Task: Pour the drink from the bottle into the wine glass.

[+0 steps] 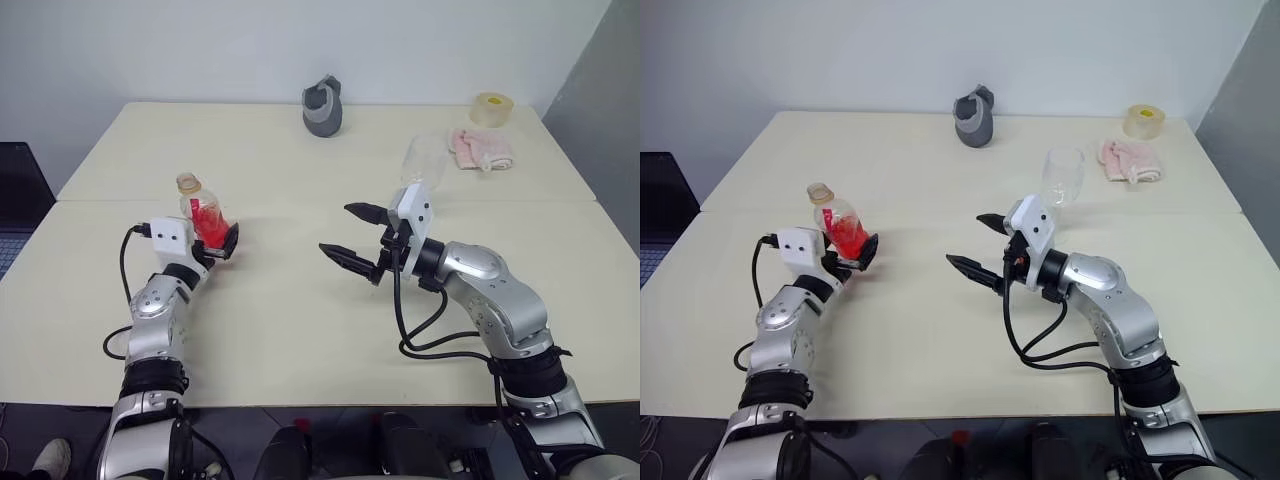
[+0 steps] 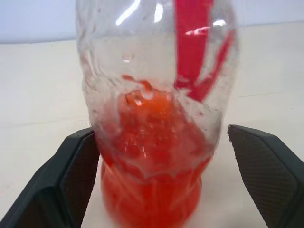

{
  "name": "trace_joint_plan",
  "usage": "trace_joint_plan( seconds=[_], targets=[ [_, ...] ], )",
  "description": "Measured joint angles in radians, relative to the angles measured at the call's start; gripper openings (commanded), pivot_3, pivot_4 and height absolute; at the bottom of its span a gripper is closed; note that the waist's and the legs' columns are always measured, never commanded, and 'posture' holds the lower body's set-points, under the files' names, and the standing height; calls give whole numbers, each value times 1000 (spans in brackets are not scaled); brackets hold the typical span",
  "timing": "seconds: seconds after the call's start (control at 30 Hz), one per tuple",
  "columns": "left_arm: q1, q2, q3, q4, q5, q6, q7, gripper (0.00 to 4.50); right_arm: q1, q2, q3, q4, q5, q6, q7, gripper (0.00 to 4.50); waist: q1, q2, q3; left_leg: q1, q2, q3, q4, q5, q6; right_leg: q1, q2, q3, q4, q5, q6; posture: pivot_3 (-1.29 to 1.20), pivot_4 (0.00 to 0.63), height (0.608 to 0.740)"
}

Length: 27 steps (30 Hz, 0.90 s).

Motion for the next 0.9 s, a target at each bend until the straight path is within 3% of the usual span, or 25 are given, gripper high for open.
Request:
trace_joint_plan(
  seconds=[0.3,0.63,0.9],
  targets=[
    [99,-2,3,-162,-21,99,40,4492,3,5,0,-1,0,0,-1,4500,1,0,0,0,0,0,0,0,0,0,0,0,0,0,0,0,150,740],
    [383,-34,-22,-646,-114,366,60,4492,95,-16,-14,-81,1,8,-23,4500,4,0,0,1,1,0,-2,-2,3,1,0,1,-1,0,0,0,150,740],
    [403,7,-65,-870,-185,525,28,4492,167,-38,-70,-134,-10,38,-117,4500,10,0,0,2,1,1,-2,-2,4,2,1,1,-1,0,0,0,150,740]
  ],
)
